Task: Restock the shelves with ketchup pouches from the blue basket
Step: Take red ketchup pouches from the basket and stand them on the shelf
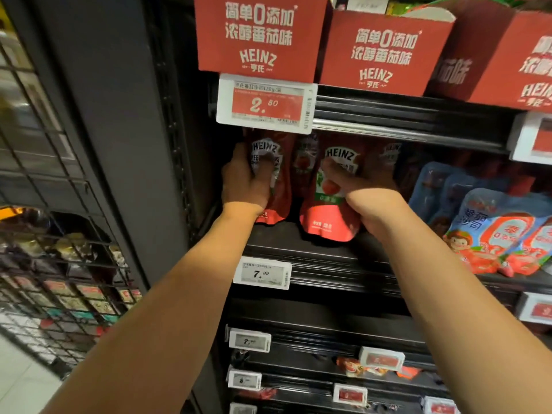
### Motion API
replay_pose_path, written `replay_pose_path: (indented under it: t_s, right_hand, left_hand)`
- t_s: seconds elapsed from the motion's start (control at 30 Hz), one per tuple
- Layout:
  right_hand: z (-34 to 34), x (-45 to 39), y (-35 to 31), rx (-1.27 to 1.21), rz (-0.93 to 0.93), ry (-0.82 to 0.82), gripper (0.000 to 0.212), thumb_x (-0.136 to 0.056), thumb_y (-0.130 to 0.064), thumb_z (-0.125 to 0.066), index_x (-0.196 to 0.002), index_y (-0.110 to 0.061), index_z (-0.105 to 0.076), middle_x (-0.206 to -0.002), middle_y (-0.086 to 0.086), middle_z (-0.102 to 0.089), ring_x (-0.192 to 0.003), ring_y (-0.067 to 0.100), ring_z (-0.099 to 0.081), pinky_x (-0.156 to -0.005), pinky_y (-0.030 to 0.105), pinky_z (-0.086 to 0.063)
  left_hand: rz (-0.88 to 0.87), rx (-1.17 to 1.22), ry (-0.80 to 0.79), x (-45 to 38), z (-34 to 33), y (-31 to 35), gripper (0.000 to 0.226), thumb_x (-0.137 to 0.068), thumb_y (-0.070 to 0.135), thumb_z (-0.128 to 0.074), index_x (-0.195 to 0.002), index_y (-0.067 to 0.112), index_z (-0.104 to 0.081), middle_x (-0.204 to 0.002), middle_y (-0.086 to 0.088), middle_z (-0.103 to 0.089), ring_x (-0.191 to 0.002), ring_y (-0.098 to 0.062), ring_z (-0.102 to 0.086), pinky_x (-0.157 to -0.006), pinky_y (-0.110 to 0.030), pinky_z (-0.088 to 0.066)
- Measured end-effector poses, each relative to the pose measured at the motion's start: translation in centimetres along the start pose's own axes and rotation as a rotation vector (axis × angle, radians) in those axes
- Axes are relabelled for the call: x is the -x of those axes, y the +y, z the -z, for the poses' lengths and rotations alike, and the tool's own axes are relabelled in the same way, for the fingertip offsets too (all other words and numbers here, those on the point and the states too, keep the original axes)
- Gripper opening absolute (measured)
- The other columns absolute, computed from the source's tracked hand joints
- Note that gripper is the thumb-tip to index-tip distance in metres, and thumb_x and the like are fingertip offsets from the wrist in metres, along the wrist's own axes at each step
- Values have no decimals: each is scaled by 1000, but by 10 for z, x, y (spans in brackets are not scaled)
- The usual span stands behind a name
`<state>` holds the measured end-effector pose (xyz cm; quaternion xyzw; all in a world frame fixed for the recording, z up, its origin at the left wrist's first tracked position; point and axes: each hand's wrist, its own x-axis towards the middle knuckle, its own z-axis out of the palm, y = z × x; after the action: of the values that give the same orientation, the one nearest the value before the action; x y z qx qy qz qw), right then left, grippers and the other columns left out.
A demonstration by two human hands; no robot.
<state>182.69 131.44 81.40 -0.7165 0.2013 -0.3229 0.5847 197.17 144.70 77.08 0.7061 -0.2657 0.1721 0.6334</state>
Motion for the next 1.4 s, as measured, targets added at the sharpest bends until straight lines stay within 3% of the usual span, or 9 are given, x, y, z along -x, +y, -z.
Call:
replay_pose_path:
  t_s: [0.13, 0.3, 0.37, 0.47, 0.6, 0.77, 1.0, 1.23, 1.4]
  right_hand:
    - [-20, -21, 19, 120, 136, 54, 22, -85, -33, -79, -95, -24, -61, -78, -8, -75, -73, 11, -73, -73, 37, -59]
    - [-25, -24, 38, 102, 190, 71, 27, -85, -37, -79, -98, -33, -56, -108, 5, -71, -102, 23, -69, -94, 47, -55]
    - [-20, -22, 43, 159, 189, -8, 40, -85, -39, -78, -117, -30, -55, -112, -3, -70, -106, 16, -68, -95, 33, -56]
    - [-8, -10, 46, 394, 112, -99, 71, -64, -58, -84, -121, -32, -53, -102, -20, -65, -98, 6, -65, -68, -4, -42]
    - [-1, -6, 51, 635, 101, -131, 85, -57, -71, -82, -127, -28, -62, -125, -2, -69, -113, 22, -66, -85, 18, -43]
    - [-4, -12, 50, 699, 110, -80, 71, -70, -54, -84, -127, -18, -64, -127, 6, -68, -116, 28, -63, -88, 23, -42]
    - [-13, -9, 49, 713, 114, -42, 85, -69, -55, -84, -138, -17, -53, -135, 6, -61, -126, 27, -56, -103, 32, -47]
    - [-15, -5, 49, 731, 125, -34, 65, -70, -53, -80, -124, -22, -60, -121, 2, -69, -112, 24, -66, -84, 19, -45]
    - [-21, -8, 47, 776, 136, -27, 61, -72, -55, -79, -118, -18, -64, -117, 5, -70, -108, 27, -67, -83, 24, -48]
  left_hand:
    - [14, 15, -17, 2, -1, 3, 70, -78, 57, -60, -126, 7, -56, -108, -1, -68, -90, -6, -62, -69, -3, -40]
    - [58, -42, -87, 3, -4, 0, 76, -71, 35, -85, -128, 5, -46, -107, 3, -61, -92, -14, -62, -63, 3, -41]
    - [81, -60, -129, 5, -5, -1, 82, -65, 36, -84, -130, 8, -42, -110, 3, -61, -96, -14, -62, -68, 0, -43]
    - [135, -69, -172, 8, -2, 3, 85, -61, 35, -85, -131, 13, -42, -118, 2, -61, -107, -15, -63, -84, -19, -51]
    - [142, -328, -298, 22, 11, 1, 89, -71, 44, -85, -141, 11, -40, -137, -9, -41, -125, -26, -50, -105, -28, -40]
    - [20, -661, -369, 34, 26, 9, 93, -79, 58, -73, -148, 10, -32, -138, -16, -36, -130, -35, -38, -110, -44, -38]
    - [74, -472, -236, 48, 24, 11, 82, -82, 37, -80, -150, 17, -38, -142, -13, -42, -127, -35, -49, -108, -44, -44]
    - [60, -542, -193, 48, 24, 5, 87, -77, 31, -84, -150, 19, -38, -137, -14, -47, -119, -32, -56, -98, -33, -48]
    - [153, -666, -211, 31, 16, 12, 94, -66, 39, -92, -140, 12, -40, -125, -19, -55, -109, -38, -60, -88, -37, -50]
